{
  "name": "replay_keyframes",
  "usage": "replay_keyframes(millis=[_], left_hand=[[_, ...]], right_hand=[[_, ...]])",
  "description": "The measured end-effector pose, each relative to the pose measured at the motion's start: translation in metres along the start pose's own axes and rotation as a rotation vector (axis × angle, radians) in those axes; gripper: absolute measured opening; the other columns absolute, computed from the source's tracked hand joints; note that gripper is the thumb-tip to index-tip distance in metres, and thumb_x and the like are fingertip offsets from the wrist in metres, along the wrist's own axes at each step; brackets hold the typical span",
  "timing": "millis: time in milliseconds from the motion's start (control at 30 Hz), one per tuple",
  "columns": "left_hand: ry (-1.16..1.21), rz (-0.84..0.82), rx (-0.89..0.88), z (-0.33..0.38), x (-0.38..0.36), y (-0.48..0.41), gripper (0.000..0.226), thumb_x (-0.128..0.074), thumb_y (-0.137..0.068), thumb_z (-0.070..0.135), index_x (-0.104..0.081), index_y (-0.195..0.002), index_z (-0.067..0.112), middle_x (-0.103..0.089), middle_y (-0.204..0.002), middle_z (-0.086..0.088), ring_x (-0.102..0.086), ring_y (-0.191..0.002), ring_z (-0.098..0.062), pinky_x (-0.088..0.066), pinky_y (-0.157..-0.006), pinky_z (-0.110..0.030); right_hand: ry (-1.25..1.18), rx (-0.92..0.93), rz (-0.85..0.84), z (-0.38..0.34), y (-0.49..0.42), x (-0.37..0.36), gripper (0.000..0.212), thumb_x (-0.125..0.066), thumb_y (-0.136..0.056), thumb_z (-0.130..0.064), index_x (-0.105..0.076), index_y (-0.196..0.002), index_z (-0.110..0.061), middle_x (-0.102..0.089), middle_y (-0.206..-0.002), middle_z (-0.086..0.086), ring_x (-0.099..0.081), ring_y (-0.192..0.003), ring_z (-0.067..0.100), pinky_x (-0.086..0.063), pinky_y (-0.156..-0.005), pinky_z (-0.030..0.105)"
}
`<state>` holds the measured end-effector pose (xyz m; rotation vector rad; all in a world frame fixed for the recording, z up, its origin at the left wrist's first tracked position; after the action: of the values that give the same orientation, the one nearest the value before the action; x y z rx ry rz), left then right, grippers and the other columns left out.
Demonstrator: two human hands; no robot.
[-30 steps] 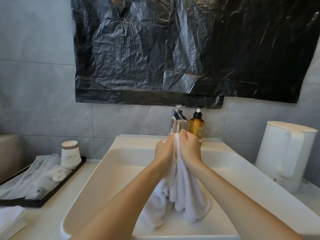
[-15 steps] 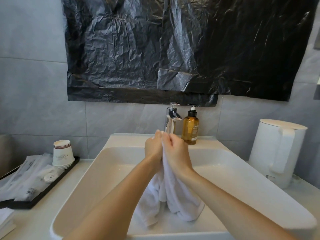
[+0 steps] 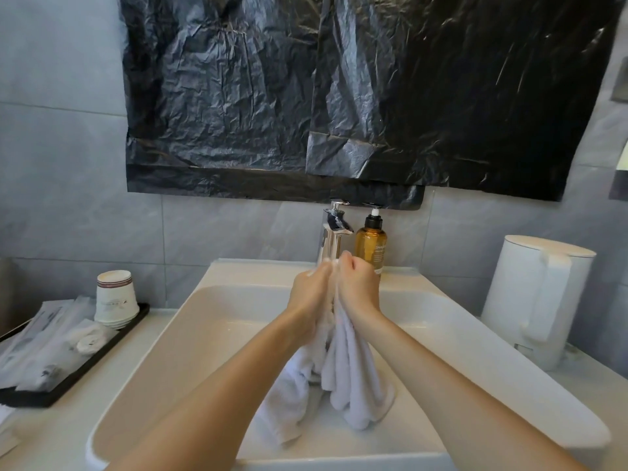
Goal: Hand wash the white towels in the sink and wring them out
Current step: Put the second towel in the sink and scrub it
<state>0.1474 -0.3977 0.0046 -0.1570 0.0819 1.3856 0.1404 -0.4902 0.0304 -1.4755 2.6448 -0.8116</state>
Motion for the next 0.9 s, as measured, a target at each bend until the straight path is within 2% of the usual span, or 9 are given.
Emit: replay_keyframes(millis=[133,300,400,467,533,600,700,767,900], left_hand=[[0.031,0.191,0.003,0.004,0.015,-0.011,0.035,-0.043,-0.102,0.030,-0.055,-0.075,0.009,-0.055,-0.064,-0.006,-0.052,-0.062,-0.019,-0.041,-0.059,-0.027],[0.028,0.020,0.045,0.000,0.004,0.000,0.033,-0.047,-0.100,0.033,-0.063,-0.086,0.008,-0.061,-0.074,-0.010,-0.057,-0.069,-0.022,-0.044,-0.061,-0.028],[0.019,0.154,0.026,0.002,0.013,-0.010,0.036,-0.047,-0.100,0.032,-0.059,-0.076,0.008,-0.058,-0.060,-0.003,-0.054,-0.061,-0.018,-0.042,-0.060,-0.025],[0.051,0.148,0.052,0.003,0.015,-0.010,0.034,-0.053,-0.095,0.033,-0.054,-0.070,0.011,-0.057,-0.056,0.000,-0.052,-0.060,-0.018,-0.040,-0.061,-0.025],[0.085,0.031,0.086,-0.001,0.009,-0.006,0.026,-0.059,-0.086,0.036,-0.057,-0.077,0.012,-0.059,-0.071,-0.006,-0.055,-0.069,-0.021,-0.041,-0.068,-0.029],[0.064,-0.018,0.073,-0.002,0.004,-0.004,0.030,-0.053,-0.094,0.037,-0.063,-0.083,0.010,-0.061,-0.074,-0.008,-0.059,-0.071,-0.023,-0.044,-0.067,-0.030],[0.007,0.125,-0.004,0.003,0.013,-0.014,0.036,-0.045,-0.100,0.030,-0.055,-0.070,0.012,-0.056,-0.060,-0.002,-0.055,-0.062,-0.018,-0.043,-0.064,-0.028],[-0.007,0.121,-0.036,0.005,0.014,-0.015,0.037,-0.046,-0.100,0.028,-0.051,-0.067,0.014,-0.055,-0.054,0.002,-0.054,-0.055,-0.012,-0.042,-0.059,-0.022],[0.022,-0.112,-0.006,0.000,-0.006,0.002,0.038,-0.044,-0.102,0.038,-0.068,-0.097,0.008,-0.069,-0.076,-0.007,-0.067,-0.071,-0.019,-0.051,-0.062,-0.027]], right_hand=[[0.014,0.192,-0.107,-0.008,0.032,-0.019,0.041,-0.042,-0.101,-0.025,-0.045,-0.061,-0.018,-0.045,-0.053,-0.007,-0.042,-0.052,0.003,-0.032,-0.049,0.017],[0.010,-0.017,0.036,-0.001,0.003,-0.002,0.045,-0.035,-0.103,-0.024,-0.037,-0.058,-0.016,-0.039,-0.057,-0.001,-0.037,-0.056,0.013,-0.026,-0.051,0.028],[0.061,0.114,-0.047,-0.004,0.032,-0.016,0.042,-0.038,-0.102,-0.029,-0.041,-0.061,-0.022,-0.046,-0.060,-0.005,-0.044,-0.058,0.010,-0.033,-0.053,0.024],[0.057,0.128,-0.052,-0.007,0.031,-0.018,0.043,-0.041,-0.101,-0.024,-0.039,-0.058,-0.022,-0.043,-0.056,-0.006,-0.042,-0.057,0.013,-0.031,-0.052,0.025],[0.011,0.018,0.018,-0.004,0.008,-0.009,0.044,-0.039,-0.100,-0.021,-0.037,-0.056,-0.020,-0.039,-0.055,-0.003,-0.038,-0.061,0.019,-0.027,-0.053,0.030],[0.006,-0.038,0.051,0.001,0.001,-0.003,0.045,-0.036,-0.102,-0.025,-0.040,-0.058,-0.018,-0.041,-0.058,0.000,-0.041,-0.062,0.019,-0.028,-0.055,0.032],[0.021,0.133,-0.049,-0.004,0.028,-0.016,0.042,-0.040,-0.102,-0.031,-0.047,-0.062,-0.018,-0.048,-0.058,-0.006,-0.047,-0.058,0.009,-0.035,-0.054,0.024],[0.014,0.180,-0.067,-0.008,0.030,-0.017,0.043,-0.042,-0.101,-0.029,-0.047,-0.062,-0.013,-0.046,-0.055,-0.005,-0.045,-0.057,0.011,-0.033,-0.052,0.024],[-0.030,-0.040,0.107,-0.002,-0.005,0.008,0.047,-0.034,-0.104,-0.027,-0.043,-0.060,-0.015,-0.045,-0.059,0.000,-0.045,-0.066,0.020,-0.030,-0.059,0.031]])
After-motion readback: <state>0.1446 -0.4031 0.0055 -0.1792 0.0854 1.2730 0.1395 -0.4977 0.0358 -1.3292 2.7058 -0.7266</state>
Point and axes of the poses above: each hand's wrist, its own y-axis away from the middle knuckle, its own x-axis out of the back of the hand, z = x × y, the point moved 5 cm from there along -y, towards the middle knuckle
